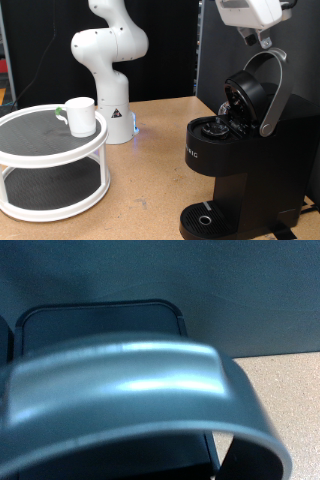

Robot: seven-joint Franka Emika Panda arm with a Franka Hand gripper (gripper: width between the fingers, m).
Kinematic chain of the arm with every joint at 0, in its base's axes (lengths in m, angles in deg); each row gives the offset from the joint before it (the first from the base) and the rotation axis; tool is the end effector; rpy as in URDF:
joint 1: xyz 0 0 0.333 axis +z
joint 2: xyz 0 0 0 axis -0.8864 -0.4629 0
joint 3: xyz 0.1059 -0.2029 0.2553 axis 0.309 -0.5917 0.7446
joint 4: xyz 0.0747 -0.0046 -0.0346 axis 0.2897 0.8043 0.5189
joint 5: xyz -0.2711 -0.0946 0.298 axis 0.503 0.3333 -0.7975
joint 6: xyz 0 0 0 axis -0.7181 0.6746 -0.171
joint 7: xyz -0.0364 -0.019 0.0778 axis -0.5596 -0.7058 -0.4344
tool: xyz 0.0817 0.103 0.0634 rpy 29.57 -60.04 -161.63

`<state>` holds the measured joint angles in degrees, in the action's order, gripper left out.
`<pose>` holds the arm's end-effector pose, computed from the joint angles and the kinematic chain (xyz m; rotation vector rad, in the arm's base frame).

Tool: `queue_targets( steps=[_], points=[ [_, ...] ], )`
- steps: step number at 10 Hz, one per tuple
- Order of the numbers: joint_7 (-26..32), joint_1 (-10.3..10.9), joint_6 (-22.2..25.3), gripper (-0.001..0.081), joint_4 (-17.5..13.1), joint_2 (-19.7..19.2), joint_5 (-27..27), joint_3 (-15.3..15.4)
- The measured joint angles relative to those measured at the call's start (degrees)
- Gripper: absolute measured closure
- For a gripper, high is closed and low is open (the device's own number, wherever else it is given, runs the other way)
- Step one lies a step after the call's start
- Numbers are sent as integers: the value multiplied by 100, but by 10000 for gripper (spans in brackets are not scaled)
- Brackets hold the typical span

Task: Make a cup of coffee with the keurig machine

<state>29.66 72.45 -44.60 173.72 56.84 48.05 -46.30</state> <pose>0.5044 0.1690 0.5287 -2.6034 -0.8629 -0.4926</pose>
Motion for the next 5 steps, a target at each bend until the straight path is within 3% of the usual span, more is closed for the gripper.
queue_targets(
  steps=[1, 2, 4, 5],
  points=[
    [-60, 0, -29, 394, -15, -2, 0, 56],
    [-122, 1, -63, 394, -32, -6, 0, 109],
    [-248, 1, -110, 671, -79, -17, 0, 205],
    [-298, 1, -122, 671, -103, -21, 0, 245]
  ],
)
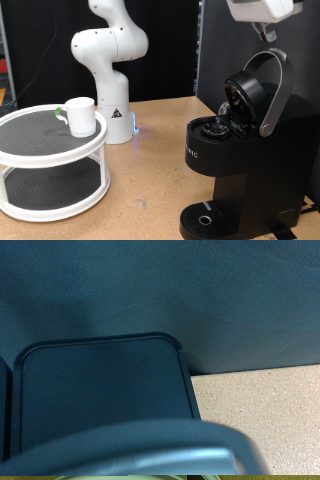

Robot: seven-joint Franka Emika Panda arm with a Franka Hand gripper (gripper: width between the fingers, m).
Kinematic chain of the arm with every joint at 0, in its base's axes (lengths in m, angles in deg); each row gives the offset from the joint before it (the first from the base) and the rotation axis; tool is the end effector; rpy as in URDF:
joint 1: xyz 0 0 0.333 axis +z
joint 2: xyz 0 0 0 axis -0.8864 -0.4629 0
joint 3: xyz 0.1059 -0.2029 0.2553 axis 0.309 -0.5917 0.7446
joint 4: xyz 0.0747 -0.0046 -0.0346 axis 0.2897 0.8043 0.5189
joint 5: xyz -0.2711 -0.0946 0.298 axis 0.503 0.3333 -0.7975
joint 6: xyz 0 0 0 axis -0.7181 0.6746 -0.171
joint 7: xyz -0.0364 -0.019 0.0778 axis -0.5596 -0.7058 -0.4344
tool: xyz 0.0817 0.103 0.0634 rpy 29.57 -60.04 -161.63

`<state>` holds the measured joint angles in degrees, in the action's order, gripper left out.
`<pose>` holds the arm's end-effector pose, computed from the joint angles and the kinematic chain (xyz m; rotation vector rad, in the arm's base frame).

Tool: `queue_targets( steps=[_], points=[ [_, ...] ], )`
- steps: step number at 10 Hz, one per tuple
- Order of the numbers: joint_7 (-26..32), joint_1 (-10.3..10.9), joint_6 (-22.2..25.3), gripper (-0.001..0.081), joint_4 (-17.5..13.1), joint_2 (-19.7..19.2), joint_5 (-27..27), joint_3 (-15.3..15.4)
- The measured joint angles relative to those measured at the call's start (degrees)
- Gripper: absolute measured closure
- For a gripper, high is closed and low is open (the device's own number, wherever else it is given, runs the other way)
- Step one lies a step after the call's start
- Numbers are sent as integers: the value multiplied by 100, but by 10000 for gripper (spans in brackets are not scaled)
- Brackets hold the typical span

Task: Make a cup of coffee with the keurig machine

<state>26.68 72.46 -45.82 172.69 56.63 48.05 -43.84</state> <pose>0.5024 0.1924 0.5379 -2.6033 -0.8481 -0.5146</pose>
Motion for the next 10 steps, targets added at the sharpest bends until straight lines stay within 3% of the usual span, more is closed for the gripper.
queue_targets(
  steps=[1, 2, 10],
  points=[
    [-42, 0, -10, 777, -20, -3, 0, 32],
    [-69, 0, -44, 797, -34, -5, -1, 58],
    [-172, 0, -415, 799, -121, -283, 3, 292]
  ],
)
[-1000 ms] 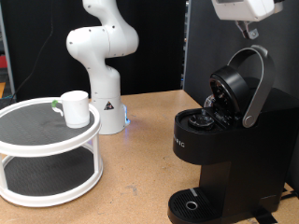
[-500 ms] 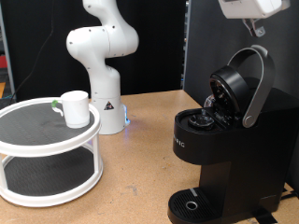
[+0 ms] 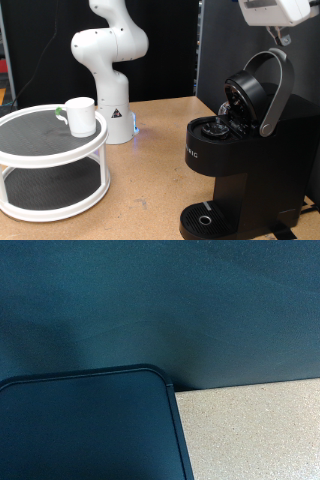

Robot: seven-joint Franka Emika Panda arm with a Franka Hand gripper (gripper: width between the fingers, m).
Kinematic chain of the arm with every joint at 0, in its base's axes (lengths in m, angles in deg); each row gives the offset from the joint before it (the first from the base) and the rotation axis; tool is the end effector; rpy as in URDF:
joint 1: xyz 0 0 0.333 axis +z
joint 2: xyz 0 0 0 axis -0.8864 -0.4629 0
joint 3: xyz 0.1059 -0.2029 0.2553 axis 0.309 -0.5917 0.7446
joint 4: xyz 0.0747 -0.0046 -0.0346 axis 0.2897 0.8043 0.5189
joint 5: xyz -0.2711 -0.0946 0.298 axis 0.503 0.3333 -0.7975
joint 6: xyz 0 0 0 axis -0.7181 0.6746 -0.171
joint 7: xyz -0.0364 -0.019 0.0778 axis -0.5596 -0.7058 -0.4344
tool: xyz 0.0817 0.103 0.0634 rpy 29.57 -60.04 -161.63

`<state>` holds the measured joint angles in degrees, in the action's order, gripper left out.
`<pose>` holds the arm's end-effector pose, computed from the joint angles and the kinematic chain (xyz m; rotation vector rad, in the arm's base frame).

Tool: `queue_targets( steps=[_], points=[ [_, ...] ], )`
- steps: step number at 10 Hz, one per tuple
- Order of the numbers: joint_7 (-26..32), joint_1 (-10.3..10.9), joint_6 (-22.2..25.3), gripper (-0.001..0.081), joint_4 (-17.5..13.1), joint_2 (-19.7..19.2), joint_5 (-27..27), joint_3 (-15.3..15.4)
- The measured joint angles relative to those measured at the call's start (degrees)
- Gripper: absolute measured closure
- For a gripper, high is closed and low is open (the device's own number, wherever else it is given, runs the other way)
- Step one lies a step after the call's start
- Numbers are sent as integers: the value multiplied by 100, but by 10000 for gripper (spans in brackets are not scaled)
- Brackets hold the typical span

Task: Make a cup of coffee with the keurig machine

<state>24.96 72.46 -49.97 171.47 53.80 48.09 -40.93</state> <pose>0.5131 0.2204 0.5302 -2.6016 -0.8477 -0.5521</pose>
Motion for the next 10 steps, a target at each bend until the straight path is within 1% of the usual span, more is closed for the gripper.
queue_targets(
  steps=[6, 8, 10],
  points=[
    [27, -4, -47, 799, 14, -142, 28, 61],
    [205, -12, 2, 799, 28, -134, 1, 19],
    [586, -39, 439, 799, -7, -43, -1, -138]
  ],
)
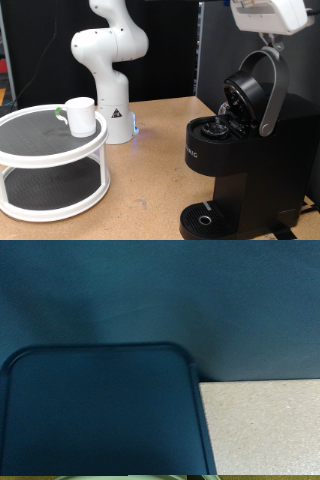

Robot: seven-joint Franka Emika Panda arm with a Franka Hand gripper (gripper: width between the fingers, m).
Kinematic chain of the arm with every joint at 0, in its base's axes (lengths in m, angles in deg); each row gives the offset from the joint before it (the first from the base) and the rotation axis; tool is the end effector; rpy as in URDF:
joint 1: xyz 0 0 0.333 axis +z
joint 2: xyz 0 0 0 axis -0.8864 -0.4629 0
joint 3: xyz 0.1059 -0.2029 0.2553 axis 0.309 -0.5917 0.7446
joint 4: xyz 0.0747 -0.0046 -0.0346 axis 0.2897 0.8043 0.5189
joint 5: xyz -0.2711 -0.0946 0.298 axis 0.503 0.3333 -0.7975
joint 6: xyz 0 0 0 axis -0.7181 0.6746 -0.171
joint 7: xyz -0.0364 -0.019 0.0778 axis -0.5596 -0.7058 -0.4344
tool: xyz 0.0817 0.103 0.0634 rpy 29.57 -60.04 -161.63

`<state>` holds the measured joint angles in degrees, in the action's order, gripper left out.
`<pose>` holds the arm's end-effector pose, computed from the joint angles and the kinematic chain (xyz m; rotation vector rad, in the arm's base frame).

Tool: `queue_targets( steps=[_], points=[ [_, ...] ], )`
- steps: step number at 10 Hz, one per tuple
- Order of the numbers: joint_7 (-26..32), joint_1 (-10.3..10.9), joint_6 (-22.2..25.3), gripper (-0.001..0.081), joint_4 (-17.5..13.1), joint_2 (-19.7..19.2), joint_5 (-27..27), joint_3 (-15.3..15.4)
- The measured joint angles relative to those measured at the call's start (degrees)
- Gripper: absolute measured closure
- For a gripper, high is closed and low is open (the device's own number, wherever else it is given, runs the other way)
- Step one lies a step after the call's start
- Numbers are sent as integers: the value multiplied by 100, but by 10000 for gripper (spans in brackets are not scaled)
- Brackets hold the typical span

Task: Make a cup of coffee with the keurig machine

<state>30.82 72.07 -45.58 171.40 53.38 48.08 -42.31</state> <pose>0.5120 0.2068 0.5186 -2.5766 -0.9646 -0.4755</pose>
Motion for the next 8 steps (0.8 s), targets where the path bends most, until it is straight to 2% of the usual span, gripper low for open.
queue_targets(
  steps=[4, 8],
  points=[
    [626, -233, 625, 799, 109, 249, 270, -386],
    [607, -552, 668, 799, 296, 236, 995, -508]
  ],
)
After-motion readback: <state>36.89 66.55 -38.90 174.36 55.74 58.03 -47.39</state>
